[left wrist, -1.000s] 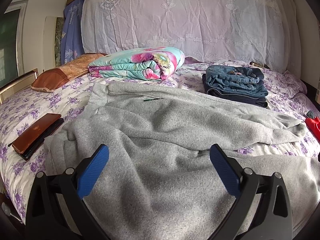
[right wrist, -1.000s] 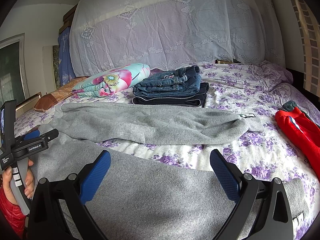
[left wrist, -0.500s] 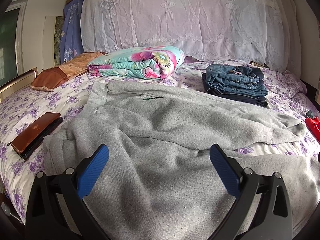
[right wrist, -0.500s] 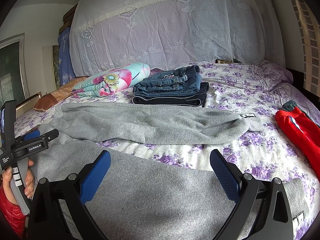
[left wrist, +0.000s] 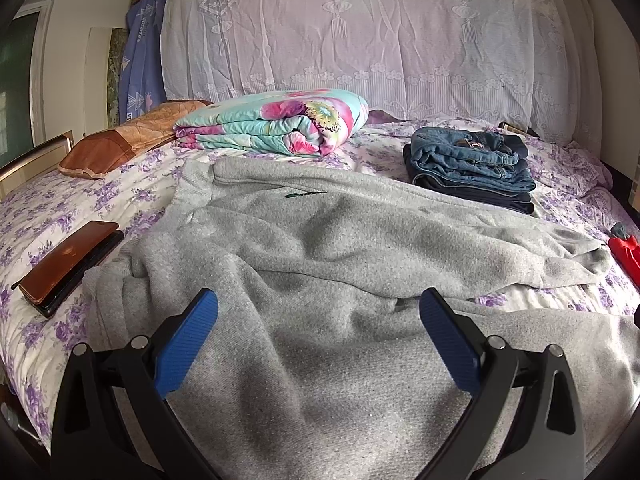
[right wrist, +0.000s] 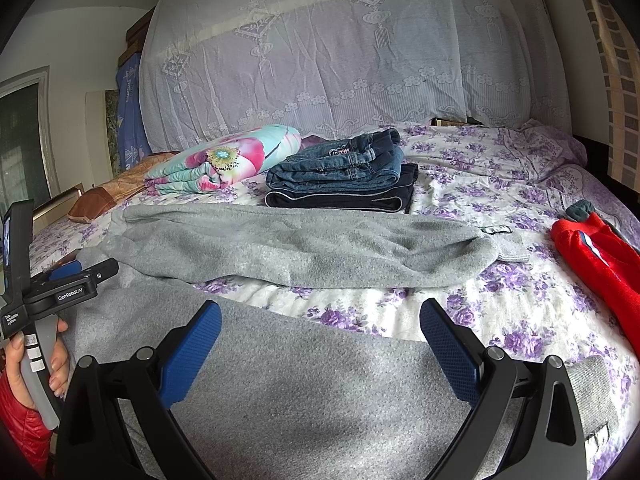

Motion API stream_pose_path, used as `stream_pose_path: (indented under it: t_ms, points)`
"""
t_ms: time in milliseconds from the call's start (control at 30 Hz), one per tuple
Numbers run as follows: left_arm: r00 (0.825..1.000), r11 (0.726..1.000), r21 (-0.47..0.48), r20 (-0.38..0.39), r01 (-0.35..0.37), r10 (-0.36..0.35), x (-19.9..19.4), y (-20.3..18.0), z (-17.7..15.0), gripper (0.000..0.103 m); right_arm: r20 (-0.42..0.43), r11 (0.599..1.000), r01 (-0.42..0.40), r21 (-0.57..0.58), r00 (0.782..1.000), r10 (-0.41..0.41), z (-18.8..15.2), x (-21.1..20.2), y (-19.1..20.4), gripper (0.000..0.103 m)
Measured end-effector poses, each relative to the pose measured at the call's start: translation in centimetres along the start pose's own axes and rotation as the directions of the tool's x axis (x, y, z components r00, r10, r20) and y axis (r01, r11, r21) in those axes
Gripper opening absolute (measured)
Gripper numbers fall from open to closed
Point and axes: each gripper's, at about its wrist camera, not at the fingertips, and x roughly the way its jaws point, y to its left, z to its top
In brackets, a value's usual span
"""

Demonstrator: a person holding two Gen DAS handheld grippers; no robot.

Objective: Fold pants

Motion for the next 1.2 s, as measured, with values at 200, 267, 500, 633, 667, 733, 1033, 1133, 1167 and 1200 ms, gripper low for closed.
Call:
stream_pose_path:
  t_ms: [200,267,500,633,667,733,1033,1133,1167,1200]
  points:
    - [1.0,1.0,-0.002,0.0,0.002,-0.002,0.0,0.0,-0.1,0.098,-0.001,1.0,0.0,0.0,1.0,0.0,-0.1,0.0,0.0,0.1]
    - [1.0,1.0,0.001,-0.011,0.001,-0.001,0.0,0.0,-0.1,0.098,0.0,1.0,0.0,0.0,1.0,0.0,-0.1,0.0,0.0,0.1]
    - [0.997,1.0,0.007,-0.076,0.02,-0.019,0.7,0.3,0.0,0.098,0.0,1.0,-0.001,0.003,1.0,0.001,-0.3,0.3,0.1,0.1]
    - [0.996,0.994,0.088,-0.072,0.064,-0.058,0.3,0.4,0.8,0.098,0.049,0.999,-0.018,0.035,0.999,0.017,-0.6,-0.3,0.0,0.1]
    - [0.998,0.99,0.127,-0.049,0.052,-0.046,-0.1,0.6,1.5,0.098,0.079,0.999,-0.03,0.043,0.997,0.026,-0.7,-1.1,-0.5,0.1]
    - [1.0,0.982,0.187,-0.017,0.012,-0.009,-0.5,1.2,3.3,0.098,0.16,0.994,-0.088,0.061,0.984,0.078,-1.0,-2.4,-1.2,0.1]
    - [0.978,1.0,-0.028,-0.209,0.014,-0.019,8.7,10.5,10.7,0.098,0.135,0.892,-0.341,0.296,0.94,0.314,-1.4,-0.3,-5.5,0.1]
    - [0.956,0.983,-0.17,-0.273,0.062,-0.108,12.8,12.7,10.9,0.098,0.147,0.841,-0.378,0.386,0.926,0.349,-2.1,0.3,-6.7,0.1]
    - [0.951,0.979,-0.189,-0.283,0.071,-0.124,13.5,12.9,11.0,0.098,0.152,0.835,-0.376,0.401,0.926,0.345,-2.2,0.4,-6.9,0.1]
    - [0.946,0.974,-0.21,-0.29,0.083,-0.143,14.3,13.0,11.2,0.098,0.154,0.831,-0.37,0.416,0.929,0.336,-2.4,0.5,-7.0,0.1]
